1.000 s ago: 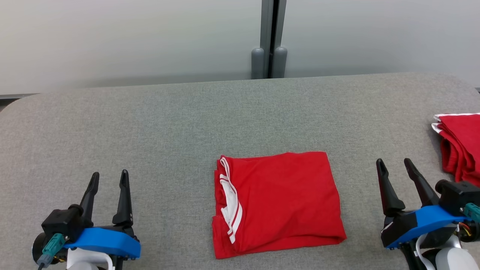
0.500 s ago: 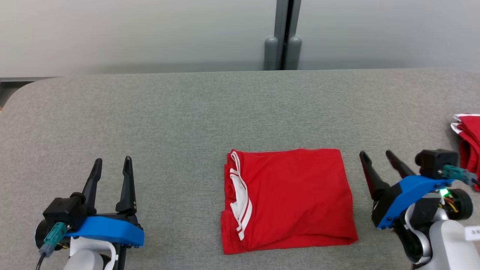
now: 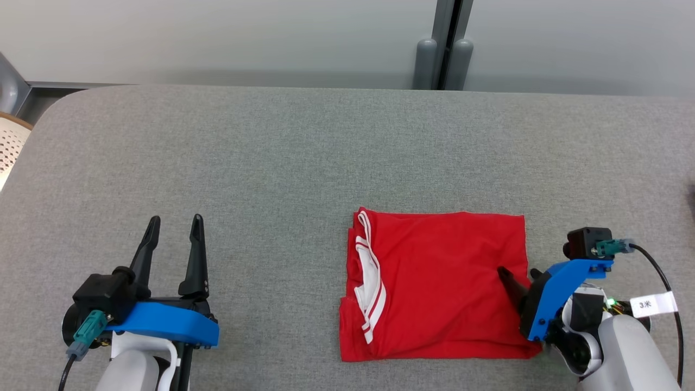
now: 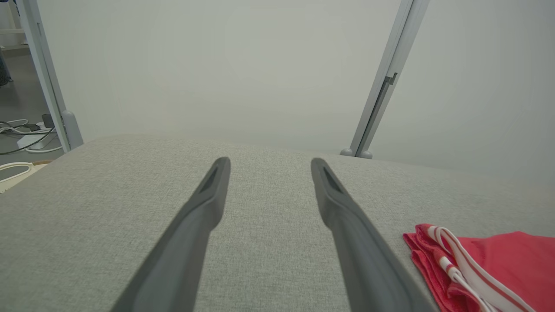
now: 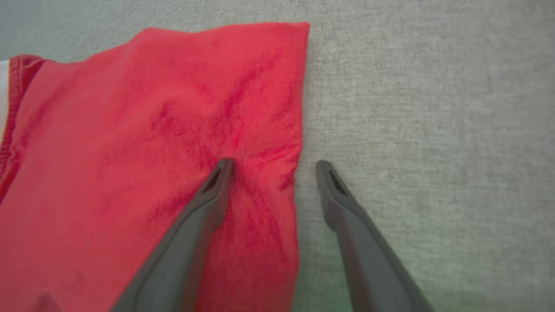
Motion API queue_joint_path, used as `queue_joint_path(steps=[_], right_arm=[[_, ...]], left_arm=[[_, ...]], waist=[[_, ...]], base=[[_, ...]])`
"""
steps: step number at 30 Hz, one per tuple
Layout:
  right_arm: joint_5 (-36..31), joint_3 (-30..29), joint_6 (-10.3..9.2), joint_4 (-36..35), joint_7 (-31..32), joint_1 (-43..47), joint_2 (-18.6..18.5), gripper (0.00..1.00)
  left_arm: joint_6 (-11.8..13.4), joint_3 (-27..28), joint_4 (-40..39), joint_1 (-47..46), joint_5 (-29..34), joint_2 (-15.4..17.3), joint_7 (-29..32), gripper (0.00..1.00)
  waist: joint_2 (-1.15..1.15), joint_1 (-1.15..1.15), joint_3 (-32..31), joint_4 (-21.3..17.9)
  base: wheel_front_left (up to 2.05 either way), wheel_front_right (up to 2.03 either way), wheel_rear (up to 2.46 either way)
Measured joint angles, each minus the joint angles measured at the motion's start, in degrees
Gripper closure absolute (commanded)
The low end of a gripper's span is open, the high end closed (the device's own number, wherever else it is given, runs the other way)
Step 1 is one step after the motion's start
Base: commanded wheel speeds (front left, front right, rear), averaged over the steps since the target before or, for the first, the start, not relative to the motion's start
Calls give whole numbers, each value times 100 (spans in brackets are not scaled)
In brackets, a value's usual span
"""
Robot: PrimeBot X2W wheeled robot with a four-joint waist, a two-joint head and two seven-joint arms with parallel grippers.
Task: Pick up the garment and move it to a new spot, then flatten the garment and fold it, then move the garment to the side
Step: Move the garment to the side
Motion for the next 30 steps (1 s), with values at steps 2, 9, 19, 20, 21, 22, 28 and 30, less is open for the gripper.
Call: queue_joint_path(steps=[2,9,19,20,21,22,28,30], right_arm=[[123,92,0,172,29,-87,-16,0],[-27,438,-7,343,246,-207,-56,100],[-359,1550,2,-737,713,-878,-1004,100],[-314,1730,1,-880,818,-1042,-1225,100],[-263,1879,1,-998,902,-1200,-1432,100],[-193,2022,2,-1109,999,-1359,-1618,100],[271,2508,1,-1348,1225,-2253,-2517,100],[432,2572,1,-1311,1255,-2440,-2732,100]], left_arm=[[-9,14,3,-8,18,-11,0,0],[-35,96,10,-11,57,-32,0,0],[-98,341,-174,-13,85,-48,0,0],[-102,377,-207,-14,87,-47,-1,0],[-105,410,-254,-25,89,-46,0,0],[-115,467,-311,-37,89,-55,0,0],[-135,577,-471,-196,208,-127,-1,0],[-160,578,-501,-278,241,-159,0,0]], waist=[[0,0,10,20],[0,0,1,27],[0,0,118,-326],[0,0,146,-390],[0,0,177,-456],[0,0,210,-525],[0,0,484,-992],[0,1,588,-1137]], base=[[0,0,0],[0,0,0],[0,0,0],[0,0,0],[0,0,0],[0,0,0],[0,0,0],[0,0,0]])
